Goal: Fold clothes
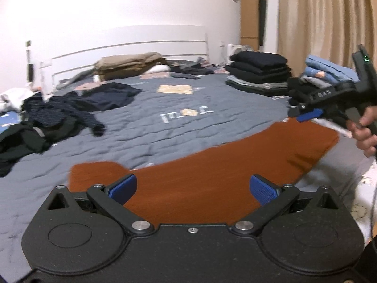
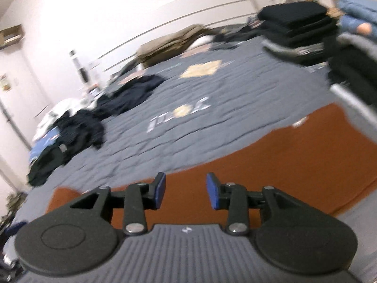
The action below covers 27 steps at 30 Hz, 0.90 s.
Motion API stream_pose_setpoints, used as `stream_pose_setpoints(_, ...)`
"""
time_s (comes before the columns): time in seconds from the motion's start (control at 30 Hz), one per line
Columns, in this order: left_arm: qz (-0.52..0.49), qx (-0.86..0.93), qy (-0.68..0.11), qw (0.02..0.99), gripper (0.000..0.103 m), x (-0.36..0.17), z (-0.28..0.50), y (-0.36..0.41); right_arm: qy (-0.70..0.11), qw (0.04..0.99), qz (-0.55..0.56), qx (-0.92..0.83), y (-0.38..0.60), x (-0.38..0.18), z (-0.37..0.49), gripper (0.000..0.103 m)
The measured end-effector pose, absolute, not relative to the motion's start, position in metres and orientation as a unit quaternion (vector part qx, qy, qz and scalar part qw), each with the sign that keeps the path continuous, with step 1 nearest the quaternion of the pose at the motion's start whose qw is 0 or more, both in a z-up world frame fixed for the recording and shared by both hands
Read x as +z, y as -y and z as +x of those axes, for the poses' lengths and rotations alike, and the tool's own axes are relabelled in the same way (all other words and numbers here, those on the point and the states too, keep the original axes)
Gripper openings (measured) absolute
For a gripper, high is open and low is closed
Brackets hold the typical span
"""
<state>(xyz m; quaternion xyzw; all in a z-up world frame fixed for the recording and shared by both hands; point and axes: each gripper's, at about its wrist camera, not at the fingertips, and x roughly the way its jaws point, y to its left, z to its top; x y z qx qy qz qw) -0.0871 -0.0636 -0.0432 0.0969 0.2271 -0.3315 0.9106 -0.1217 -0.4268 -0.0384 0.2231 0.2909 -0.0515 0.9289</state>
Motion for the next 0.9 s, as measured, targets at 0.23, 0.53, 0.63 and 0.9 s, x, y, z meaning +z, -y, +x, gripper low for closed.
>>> stream_pose_setpoints(0.23,0.100,-0.274,-0.228,0.929,0.091,-0.046,-0.078,0.019,-0.305,0.930,0.205,0.001,0.366,-0.046,-0.106,0.040)
stream_pose_setpoints(0.53,0.153,-0.229,-0.232,0.933,0.042,-0.063,-0.067,-0.018,-0.324,0.926,0.185,0.057,0.303,-0.056,-0.086,0.042)
stream_pose_setpoints(0.63,0.176,-0.221,-0.235,0.930,0.033,-0.072,-0.062,-0.023,-0.331,0.923,0.180,0.073,0.285,-0.060,-0.080,0.043)
stream_pose_setpoints(0.9,0.214,-0.221,-0.241,0.920,0.034,-0.091,-0.051,-0.019,-0.344,0.917,0.173,0.105,0.250,-0.065,-0.065,0.043)
